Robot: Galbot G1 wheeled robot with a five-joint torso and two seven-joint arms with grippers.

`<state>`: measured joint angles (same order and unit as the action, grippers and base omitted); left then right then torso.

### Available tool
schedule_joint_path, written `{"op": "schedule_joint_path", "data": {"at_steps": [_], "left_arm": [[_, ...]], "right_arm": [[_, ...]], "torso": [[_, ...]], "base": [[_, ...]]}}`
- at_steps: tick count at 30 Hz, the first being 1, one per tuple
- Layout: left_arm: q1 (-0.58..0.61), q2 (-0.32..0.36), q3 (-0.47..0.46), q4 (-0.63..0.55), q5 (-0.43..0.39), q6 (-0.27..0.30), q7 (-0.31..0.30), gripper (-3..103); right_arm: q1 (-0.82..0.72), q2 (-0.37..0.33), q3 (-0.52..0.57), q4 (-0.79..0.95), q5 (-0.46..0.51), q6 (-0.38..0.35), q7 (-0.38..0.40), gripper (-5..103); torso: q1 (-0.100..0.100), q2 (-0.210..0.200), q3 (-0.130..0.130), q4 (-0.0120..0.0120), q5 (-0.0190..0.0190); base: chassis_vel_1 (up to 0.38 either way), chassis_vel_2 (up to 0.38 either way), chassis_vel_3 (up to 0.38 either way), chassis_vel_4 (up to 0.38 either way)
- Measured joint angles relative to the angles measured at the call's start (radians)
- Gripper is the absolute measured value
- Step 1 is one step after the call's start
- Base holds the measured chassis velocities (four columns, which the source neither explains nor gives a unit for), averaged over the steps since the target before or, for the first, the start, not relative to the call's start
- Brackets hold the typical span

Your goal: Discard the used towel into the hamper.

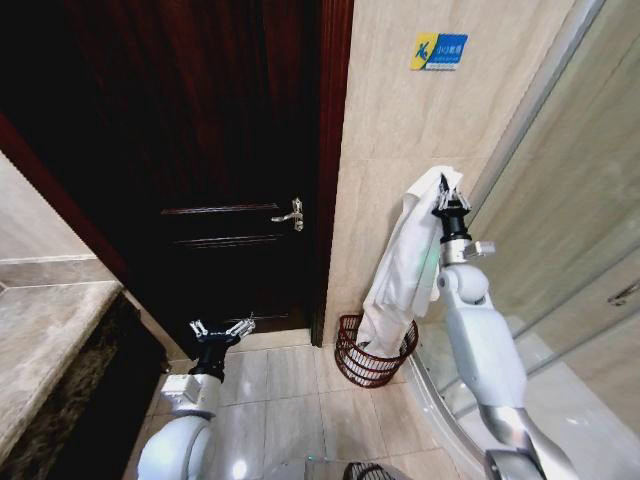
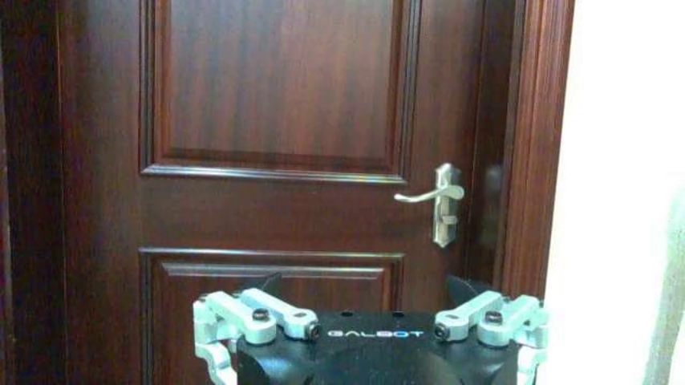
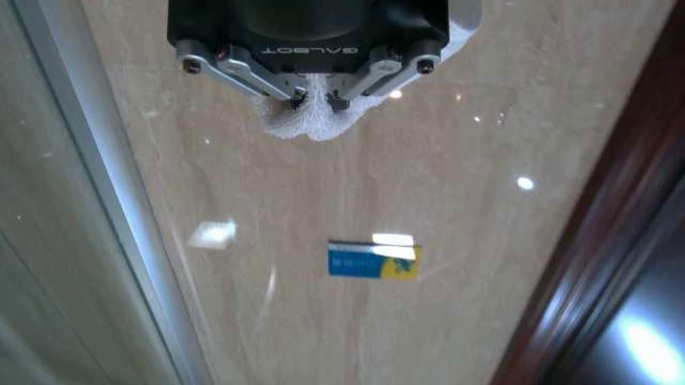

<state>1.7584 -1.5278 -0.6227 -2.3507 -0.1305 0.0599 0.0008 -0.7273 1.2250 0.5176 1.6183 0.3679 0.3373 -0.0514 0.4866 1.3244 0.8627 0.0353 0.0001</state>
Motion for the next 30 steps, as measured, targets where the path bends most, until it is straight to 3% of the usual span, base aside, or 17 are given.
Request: {"op": "schedule_joint_path", "data": {"at_steps": [14,30], "left_arm": [[0.0,0.0,0.0,0.0,0.0,0.0,0.0,100],[0.0,0.0,0.0,0.0,0.0,0.0,0.0,100]], "right_arm": [[-0.144,0.018,0.013,0.22,-0.004,-0.053,0.035,4],[-0.12,0.033,0.033,-0.074,0.012,0.033,-0.046,4]], "torso": [[0.0,0.0,0.0,0.0002,-0.0002],[0.0,0.0,0.0,0.0,0.0]], "base": [[0.0,0.0,0.0,0.0],[0.0,0.0,0.0,0.0]]}}
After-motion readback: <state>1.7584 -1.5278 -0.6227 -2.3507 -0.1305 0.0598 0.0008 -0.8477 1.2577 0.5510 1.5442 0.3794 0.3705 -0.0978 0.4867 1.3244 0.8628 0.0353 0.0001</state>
